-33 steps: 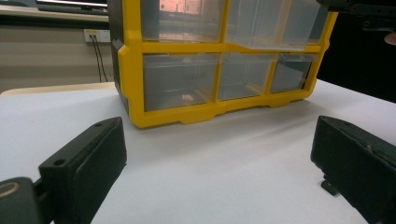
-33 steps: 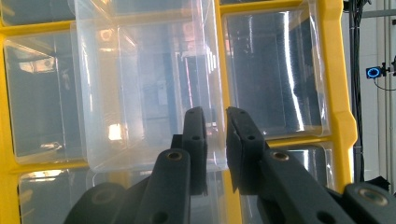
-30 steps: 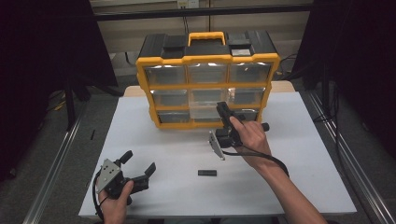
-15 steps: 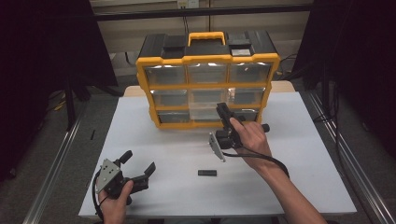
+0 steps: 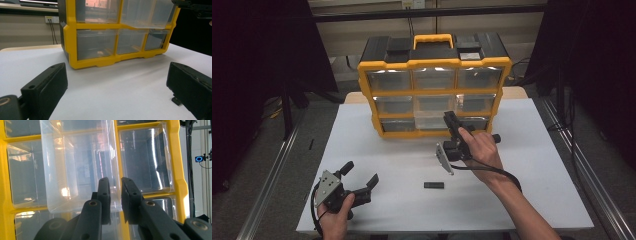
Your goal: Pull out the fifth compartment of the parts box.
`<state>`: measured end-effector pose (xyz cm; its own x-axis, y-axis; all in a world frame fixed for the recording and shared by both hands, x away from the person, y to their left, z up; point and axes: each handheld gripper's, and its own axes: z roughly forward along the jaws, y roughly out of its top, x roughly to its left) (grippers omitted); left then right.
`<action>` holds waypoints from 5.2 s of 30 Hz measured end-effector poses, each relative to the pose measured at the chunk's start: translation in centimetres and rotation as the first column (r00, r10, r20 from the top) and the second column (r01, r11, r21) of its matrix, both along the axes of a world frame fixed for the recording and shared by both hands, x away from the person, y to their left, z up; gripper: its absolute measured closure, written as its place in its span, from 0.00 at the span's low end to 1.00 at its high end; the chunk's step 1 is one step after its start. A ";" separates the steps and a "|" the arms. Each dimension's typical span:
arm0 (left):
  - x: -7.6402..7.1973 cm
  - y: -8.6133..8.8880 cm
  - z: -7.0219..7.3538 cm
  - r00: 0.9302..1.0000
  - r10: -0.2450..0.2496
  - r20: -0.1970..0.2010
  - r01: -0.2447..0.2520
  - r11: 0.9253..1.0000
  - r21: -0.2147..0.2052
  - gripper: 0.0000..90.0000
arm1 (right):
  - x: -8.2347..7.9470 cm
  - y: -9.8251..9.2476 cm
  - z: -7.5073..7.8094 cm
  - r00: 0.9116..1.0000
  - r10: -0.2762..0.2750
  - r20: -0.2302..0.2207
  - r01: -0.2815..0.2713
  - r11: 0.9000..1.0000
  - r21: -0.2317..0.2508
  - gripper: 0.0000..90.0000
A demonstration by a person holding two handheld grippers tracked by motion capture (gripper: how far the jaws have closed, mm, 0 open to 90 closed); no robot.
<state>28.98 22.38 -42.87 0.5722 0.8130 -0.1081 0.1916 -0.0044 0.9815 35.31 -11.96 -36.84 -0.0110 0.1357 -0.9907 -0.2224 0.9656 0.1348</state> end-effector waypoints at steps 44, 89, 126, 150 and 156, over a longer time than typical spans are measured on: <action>0.0 -0.1 -0.1 1.000 0.001 -0.004 -0.001 1.000 0.017 0.04 | -1.3 -0.1 -0.3 1.000 0.020 0.009 -0.020 1.000 0.017 0.87; 0.1 0.0 -0.1 1.000 -0.001 -0.007 0.001 1.000 0.004 0.04 | -1.6 -0.8 0.1 0.997 0.062 -0.054 -0.047 0.969 0.243 0.65; 0.2 -0.1 -0.1 1.000 0.007 -0.024 -0.007 1.000 -0.012 0.04 | -1.2 -7.9 -1.7 0.818 0.420 -0.393 0.243 0.368 0.898 0.03; -0.1 0.1 0.2 0.999 -0.016 -0.032 0.015 1.000 -0.016 0.03 | -4.6 -10.7 -4.1 0.808 0.433 -0.399 0.305 0.271 0.913 0.00; -0.3 0.3 0.3 0.999 0.000 -0.039 -0.001 1.000 -0.011 0.04 | -5.6 -12.0 -4.4 0.826 0.405 -0.393 0.307 0.262 0.915 0.00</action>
<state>28.66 22.70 -42.52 0.5671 0.8119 -0.1389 0.2295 0.0063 0.9733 29.70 -23.91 -41.28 -0.4361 0.8991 0.0374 0.1762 0.0446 0.9833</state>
